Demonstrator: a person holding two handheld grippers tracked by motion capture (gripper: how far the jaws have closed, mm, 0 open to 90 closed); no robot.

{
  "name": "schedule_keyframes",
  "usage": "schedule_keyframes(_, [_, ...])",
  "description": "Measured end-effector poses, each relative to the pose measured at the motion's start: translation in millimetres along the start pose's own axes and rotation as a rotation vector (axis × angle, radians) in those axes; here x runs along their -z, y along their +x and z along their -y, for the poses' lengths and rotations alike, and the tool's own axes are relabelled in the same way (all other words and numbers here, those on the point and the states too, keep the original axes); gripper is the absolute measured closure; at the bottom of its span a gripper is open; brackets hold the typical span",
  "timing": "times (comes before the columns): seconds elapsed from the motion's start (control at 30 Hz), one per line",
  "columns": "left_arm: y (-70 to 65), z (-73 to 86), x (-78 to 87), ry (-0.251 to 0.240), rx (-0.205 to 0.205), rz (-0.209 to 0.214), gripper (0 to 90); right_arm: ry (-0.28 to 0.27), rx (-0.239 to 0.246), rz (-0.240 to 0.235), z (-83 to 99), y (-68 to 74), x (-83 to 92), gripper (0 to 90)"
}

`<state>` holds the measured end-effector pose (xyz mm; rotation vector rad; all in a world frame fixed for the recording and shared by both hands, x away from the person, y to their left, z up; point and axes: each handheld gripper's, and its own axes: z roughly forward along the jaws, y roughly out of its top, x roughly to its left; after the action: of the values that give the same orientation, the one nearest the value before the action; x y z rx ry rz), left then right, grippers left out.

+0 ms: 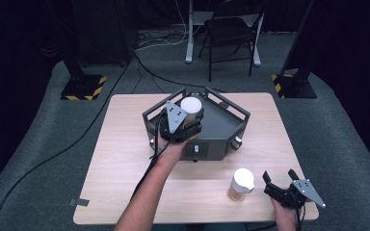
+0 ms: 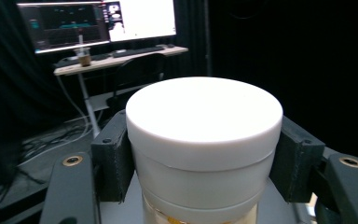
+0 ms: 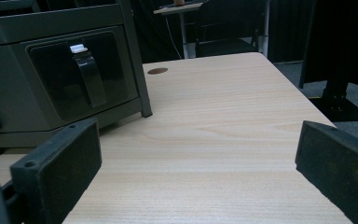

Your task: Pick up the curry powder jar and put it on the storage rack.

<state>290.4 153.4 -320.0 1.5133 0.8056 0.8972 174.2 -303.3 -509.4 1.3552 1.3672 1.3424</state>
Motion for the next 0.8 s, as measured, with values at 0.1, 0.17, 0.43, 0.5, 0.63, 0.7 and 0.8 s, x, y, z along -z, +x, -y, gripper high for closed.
schedule_keyframes(0.1, [1.5, -0.4, -3.9, 0.001, 0.014, -0.031, 33.2, -0.003, -0.009, 0.0, 0.4, -0.8, 0.2, 0.0])
schedule_keyframes(0.17, [2.3, -0.3, -6.1, 0.005, 0.016, -0.049, 33.2, -0.005, -0.011, 0.001, 0.8, -0.6, 0.4, 0.0])
schedule_keyframes(0.43, [7.1, 5.2, -12.5, 0.042, 0.033, -0.099, 33.2, -0.005, -0.011, -0.004, 1.0, -1.1, 1.1, 0.0])
schedule_keyframes(0.5, [8.4, 7.3, -14.6, 0.047, 0.037, -0.11, 33.2, -0.005, -0.012, -0.004, 1.1, -1.2, 1.2, 0.0])
schedule_keyframes(0.63, [10.7, 11.0, -19.8, 0.059, 0.045, -0.132, 33.2, -0.005, -0.012, -0.004, 1.0, -1.2, 1.2, 0.0])
schedule_keyframes(0.7, [11.9, 11.9, -23.6, 0.067, 0.044, -0.141, 33.2, -0.006, -0.012, -0.004, 1.1, -1.2, 1.3, 0.0])
schedule_keyframes(0.8, [13.3, 14.3, -28.7, 0.072, 0.05, -0.151, 33.2, -0.007, -0.014, -0.005, 1.4, -1.6, 1.4, 0.0])
